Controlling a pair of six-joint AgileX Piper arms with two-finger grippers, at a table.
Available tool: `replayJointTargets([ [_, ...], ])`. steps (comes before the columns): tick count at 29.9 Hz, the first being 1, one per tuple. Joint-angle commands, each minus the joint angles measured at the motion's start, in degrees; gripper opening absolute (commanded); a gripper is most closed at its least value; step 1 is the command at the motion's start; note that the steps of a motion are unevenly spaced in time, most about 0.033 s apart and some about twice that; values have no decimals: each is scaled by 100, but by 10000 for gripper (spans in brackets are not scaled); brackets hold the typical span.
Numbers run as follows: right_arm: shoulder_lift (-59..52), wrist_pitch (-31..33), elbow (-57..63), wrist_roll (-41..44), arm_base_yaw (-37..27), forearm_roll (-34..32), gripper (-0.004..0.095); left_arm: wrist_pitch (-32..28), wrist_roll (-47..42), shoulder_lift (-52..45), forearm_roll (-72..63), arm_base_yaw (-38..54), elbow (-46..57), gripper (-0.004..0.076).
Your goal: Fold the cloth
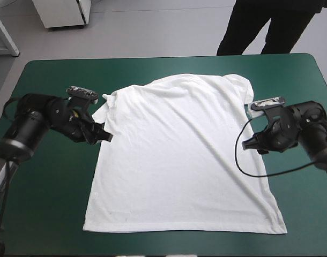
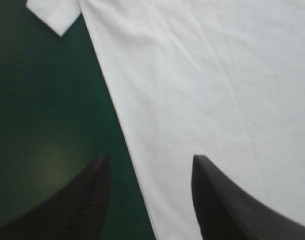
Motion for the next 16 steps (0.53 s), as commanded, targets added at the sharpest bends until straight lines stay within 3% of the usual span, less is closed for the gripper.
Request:
replayJointTargets([
  [1,320,-296,-722,-4,-8,38,531,-401,68,418,-14,-42,-423,384],
  [10,1265,-413,-1529,-41,-191,214,531,-900,144,1577,-76,213,-491,383],
  [16,1602,-466,-1732,-416,-882,1187,523,-1237,320,1978,-335,501,-518,383],
])
